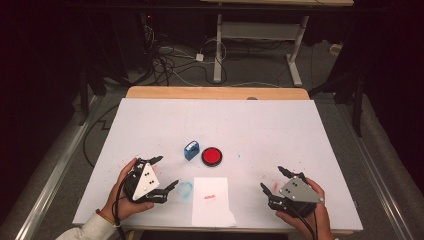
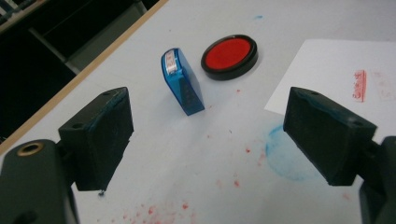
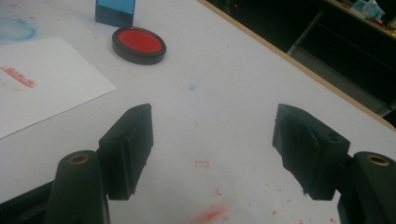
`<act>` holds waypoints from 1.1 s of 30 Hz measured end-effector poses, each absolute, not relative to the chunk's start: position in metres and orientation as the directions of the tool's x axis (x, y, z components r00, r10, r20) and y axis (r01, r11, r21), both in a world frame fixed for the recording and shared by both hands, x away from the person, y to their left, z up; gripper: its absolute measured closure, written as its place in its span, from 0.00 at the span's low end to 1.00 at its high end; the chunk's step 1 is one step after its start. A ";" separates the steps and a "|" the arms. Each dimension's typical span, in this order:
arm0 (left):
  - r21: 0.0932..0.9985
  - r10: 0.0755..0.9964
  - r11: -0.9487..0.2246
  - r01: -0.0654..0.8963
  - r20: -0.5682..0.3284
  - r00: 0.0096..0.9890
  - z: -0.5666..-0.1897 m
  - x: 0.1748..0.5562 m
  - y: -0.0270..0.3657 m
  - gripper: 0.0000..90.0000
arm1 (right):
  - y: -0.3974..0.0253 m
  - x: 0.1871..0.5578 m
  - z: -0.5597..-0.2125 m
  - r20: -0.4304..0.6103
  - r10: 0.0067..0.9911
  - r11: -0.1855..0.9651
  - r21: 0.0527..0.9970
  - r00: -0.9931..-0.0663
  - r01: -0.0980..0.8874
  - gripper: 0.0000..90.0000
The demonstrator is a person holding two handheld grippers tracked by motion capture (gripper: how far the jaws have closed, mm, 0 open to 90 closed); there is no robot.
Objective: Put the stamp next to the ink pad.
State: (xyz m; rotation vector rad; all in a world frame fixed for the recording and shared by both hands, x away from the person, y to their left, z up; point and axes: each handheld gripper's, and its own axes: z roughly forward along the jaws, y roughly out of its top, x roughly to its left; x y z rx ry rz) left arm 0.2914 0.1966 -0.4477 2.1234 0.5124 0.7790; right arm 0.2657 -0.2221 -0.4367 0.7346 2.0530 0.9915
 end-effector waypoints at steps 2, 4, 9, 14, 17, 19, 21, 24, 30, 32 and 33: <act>0.793 0.589 -0.601 0.104 0.350 0.728 -0.451 0.291 0.199 0.17 | -0.223 0.266 -0.437 -0.364 0.739 0.540 0.823 -0.566 0.175 0.33; 0.791 0.591 -0.600 0.119 0.338 0.733 -0.454 0.291 0.202 0.17 | -0.224 0.267 -0.437 -0.359 0.744 0.535 0.825 -0.564 0.180 0.32; 0.784 0.601 -0.605 0.140 0.334 0.726 -0.460 0.289 0.213 0.17 | -0.227 0.270 -0.439 -0.359 0.749 0.533 0.825 -0.558 0.185 0.32; 0.789 0.626 -0.586 0.182 0.299 0.720 -0.464 0.286 0.225 0.17 | -0.228 0.270 -0.440 -0.351 0.753 0.526 0.829 -0.557 0.189 0.31; 0.786 0.629 -0.587 0.193 0.293 0.720 -0.466 0.285 0.227 0.17 | -0.228 0.270 -0.441 -0.348 0.753 0.525 0.829 -0.559 0.192 0.31; 0.783 0.629 -0.591 0.193 0.298 0.718 -0.466 0.284 0.226 0.17 | -0.229 0.270 -0.441 -0.346 0.756 0.520 0.833 -0.555 0.190 0.31; 0.780 0.623 -0.596 0.190 0.300 0.722 -0.466 0.284 0.225 0.17 | -0.228 0.270 -0.440 -0.345 0.755 0.519 0.834 -0.557 0.188 0.31; 0.779 0.620 -0.599 0.187 0.303 0.724 -0.466 0.283 0.224 0.17 | -0.227 0.269 -0.440 -0.348 0.752 0.524 0.831 -0.559 0.188 0.31; 0.780 0.612 -0.604 0.164 0.321 0.723 -0.464 0.280 0.223 0.17 | -0.226 0.268 -0.440 -0.360 0.747 0.533 0.827 -0.559 0.180 0.31; 0.786 0.617 -0.596 0.164 0.318 0.720 -0.463 0.279 0.224 0.17 | -0.225 0.266 -0.439 -0.365 0.746 0.537 0.825 -0.557 0.178 0.31; 0.787 0.618 -0.594 0.163 0.317 0.719 -0.463 0.278 0.224 0.17 | -0.224 0.265 -0.439 -0.365 0.745 0.538 0.824 -0.558 0.179 0.31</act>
